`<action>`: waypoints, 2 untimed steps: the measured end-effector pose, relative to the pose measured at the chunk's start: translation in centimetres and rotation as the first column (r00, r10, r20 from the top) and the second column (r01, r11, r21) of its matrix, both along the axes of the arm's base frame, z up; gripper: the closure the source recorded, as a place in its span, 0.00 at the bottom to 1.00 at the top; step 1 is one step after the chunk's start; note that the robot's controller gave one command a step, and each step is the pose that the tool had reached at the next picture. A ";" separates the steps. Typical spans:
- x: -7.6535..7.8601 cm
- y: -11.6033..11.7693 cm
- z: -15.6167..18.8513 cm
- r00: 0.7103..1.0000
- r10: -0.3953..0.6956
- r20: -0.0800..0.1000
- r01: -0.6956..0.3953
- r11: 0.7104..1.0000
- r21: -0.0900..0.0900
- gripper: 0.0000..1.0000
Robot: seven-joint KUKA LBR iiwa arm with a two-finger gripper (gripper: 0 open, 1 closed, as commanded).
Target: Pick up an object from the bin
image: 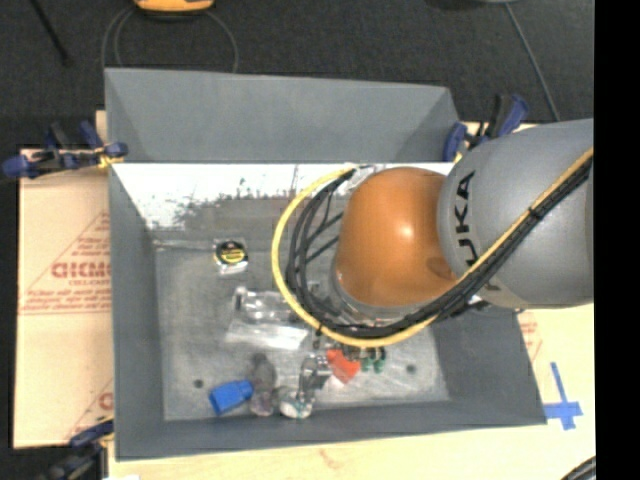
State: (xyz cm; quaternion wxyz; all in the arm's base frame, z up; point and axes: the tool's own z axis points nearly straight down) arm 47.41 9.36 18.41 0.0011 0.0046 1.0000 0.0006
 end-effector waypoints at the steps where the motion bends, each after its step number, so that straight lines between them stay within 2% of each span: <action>1: 0.2 5.5 -10.9 1.000 0.014 0.015 -0.014 1.000 0.003 0.00; 2: 0.0 5.4 -10.6 1.000 0.011 0.008 -0.011 1.000 0.002 1.00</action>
Offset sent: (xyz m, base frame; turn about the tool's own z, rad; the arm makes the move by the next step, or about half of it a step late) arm -0.0031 0.0536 -0.1091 -0.0123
